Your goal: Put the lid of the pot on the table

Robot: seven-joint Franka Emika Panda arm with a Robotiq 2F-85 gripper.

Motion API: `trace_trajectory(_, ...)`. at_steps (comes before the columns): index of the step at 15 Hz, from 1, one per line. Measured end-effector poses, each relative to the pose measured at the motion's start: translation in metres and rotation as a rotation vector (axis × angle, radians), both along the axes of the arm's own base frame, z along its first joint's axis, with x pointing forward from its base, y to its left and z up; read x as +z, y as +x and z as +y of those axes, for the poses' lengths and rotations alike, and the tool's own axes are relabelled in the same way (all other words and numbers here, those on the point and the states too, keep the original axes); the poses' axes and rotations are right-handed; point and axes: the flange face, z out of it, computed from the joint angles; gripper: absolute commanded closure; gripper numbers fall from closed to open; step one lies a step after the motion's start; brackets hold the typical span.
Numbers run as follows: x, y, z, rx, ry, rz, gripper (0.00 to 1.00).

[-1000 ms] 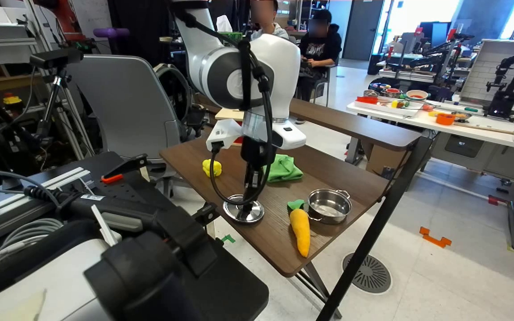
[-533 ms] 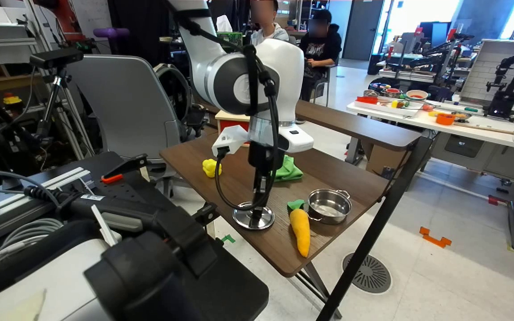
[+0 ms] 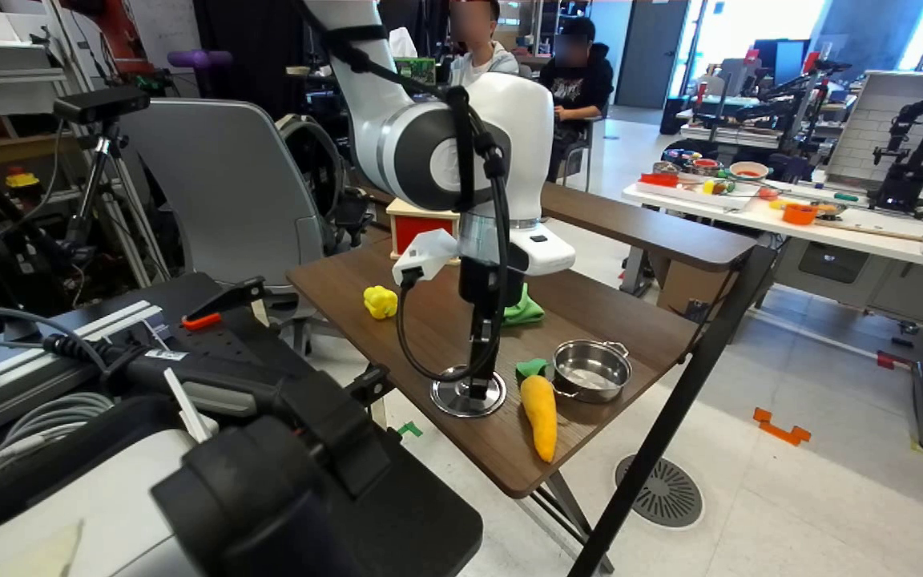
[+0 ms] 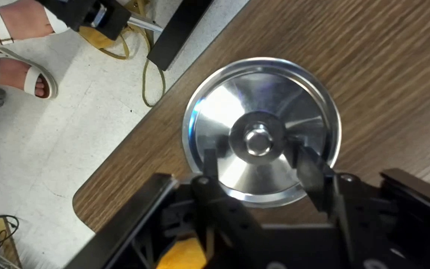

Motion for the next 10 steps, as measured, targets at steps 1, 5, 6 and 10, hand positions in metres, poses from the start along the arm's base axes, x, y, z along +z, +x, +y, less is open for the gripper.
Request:
trace_trajectory(1, 0.0, 0.0, 0.0, -0.001, -0.001, 0.0, 0.03)
trace_trajectory(5, 0.006, 0.004, 0.005, 0.005, 0.003, -0.016, 0.0)
trace_trajectory(6, 0.014, 0.007, 0.008, 0.01, 0.003, -0.042, 0.0)
trace_trajectory(10, 0.074, 0.014, 0.03, 0.05, 0.035, -0.165, 0.0)
